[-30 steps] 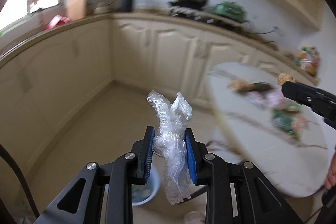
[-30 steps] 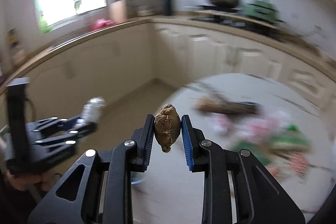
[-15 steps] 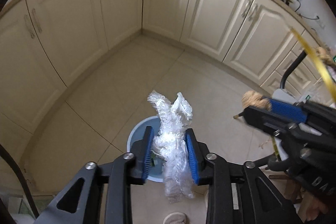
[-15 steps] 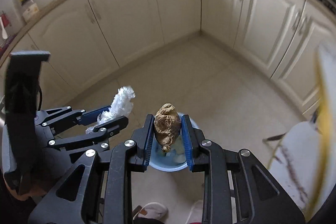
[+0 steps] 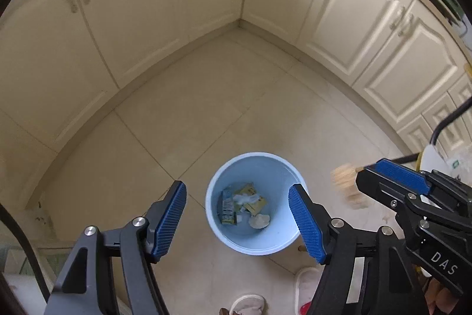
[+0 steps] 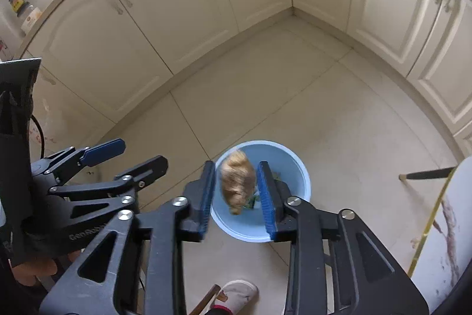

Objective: Collect trash
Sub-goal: 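Open both tools to drop the lump and wrap into the bucket, then move both open tools back toward the table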

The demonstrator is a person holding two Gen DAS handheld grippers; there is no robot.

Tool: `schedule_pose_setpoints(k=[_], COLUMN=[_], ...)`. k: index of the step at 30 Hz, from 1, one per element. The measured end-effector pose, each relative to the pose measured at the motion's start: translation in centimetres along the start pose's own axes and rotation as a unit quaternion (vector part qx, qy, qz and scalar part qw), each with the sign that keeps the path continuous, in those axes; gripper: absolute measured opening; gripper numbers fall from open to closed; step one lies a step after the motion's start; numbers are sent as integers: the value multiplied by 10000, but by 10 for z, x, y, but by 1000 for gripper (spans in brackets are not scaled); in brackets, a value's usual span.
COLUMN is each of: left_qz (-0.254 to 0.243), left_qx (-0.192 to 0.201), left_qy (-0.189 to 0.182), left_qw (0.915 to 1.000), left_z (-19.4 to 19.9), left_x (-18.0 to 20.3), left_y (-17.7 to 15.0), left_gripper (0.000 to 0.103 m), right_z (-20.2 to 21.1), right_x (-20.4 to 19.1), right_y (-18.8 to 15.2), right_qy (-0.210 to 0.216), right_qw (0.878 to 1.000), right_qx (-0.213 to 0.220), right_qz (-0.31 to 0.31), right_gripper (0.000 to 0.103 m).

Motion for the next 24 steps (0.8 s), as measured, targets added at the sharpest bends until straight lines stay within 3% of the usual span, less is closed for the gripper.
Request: schedule_pose_setpoints(k=[4,5,8,10,13,16,18,24], left_qz=[87,102,151,153,229,236,176,-183], left_qx=[257,336,599,810,1240,1741,2090,2947], left_qy=[83,64,-14,-94,-238,-369,-479,-742], left_qw=[9996,9994,9981,9966,9917,9838,9766,9525], left_z=[35,45,81,110,166,220,262,352], left_x=[6,8,16,18,21,40,47,96], left_y=[-1,-3,-15,-28,-49,-67,-83,-159], left_gripper=[68,68,68,68,75,80,86,98], right_z=[11,18,49,67,117,161,201,307], right_x=[-11,-12,-24,-29,-44,-58,-64,-86], right_y=[7,8,15,21,23,25,21,13], right_qy=[-69,-160,-311,-466,-738,-931,-1174,-1756], right_qw=[9999,9997,9985,9970,9921,9865,9796,9539], right_qx=[121,159,389,534,915,1260,1535,2335], right_qz=[63,109,237,315,431,472,548,682], right_gripper=[49,60,66,77,87,91,100,103])
Point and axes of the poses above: each gripper's, at about its wrist camera, not at the fingertips, and z roughly against the way its jaws point, x to its right, y to its top, the point moved 6 cm from there along -z, roughly the way its jaws point, and after that the axes turned 13 degrees about z, right-handed, at the moved point
